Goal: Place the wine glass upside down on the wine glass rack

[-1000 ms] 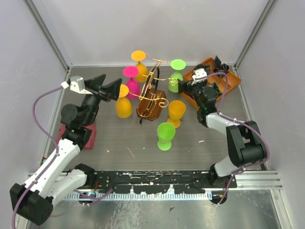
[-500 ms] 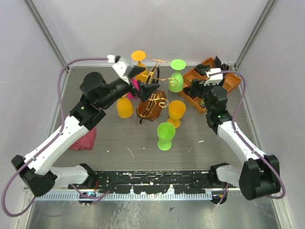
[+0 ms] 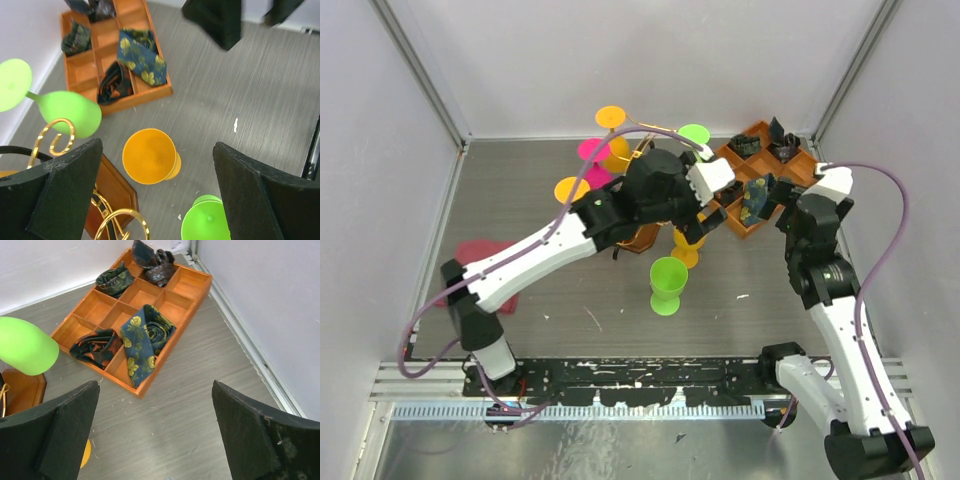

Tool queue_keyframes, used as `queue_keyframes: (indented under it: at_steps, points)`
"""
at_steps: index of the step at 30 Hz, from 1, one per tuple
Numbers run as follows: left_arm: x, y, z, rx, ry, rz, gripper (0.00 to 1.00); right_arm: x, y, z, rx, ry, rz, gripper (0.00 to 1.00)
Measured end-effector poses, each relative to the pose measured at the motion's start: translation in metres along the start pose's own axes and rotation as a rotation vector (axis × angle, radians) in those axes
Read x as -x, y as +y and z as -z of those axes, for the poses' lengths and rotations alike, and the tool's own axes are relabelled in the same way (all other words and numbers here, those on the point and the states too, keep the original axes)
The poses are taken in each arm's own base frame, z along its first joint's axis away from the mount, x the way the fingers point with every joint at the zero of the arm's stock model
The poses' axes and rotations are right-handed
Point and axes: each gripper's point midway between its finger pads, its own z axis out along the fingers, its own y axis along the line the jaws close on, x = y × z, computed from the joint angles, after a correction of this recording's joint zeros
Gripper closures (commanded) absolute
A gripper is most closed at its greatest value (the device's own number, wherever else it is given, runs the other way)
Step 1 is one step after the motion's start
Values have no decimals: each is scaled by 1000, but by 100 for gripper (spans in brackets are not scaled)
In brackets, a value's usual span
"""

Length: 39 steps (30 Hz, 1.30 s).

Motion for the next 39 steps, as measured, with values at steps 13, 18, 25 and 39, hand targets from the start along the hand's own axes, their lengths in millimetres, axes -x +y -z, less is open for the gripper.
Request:
queue_keyframes:
  at_steps: [13, 18, 25, 39]
  points:
    - [-66, -24, -68, 27, 325, -61, 1, 19, -45, 66, -92, -25, -29, 0]
    - [-84, -24, -74, 66, 415, -78, 1, 24, -50, 78, -89, -40, -38, 0]
    - [-110, -11, -73, 151, 523, -79, 2, 17, -52, 80, -90, -13, -23, 0]
    - [-148, -22, -73, 109, 643, -17, 35, 15, -51, 83, -80, -5, -17, 1]
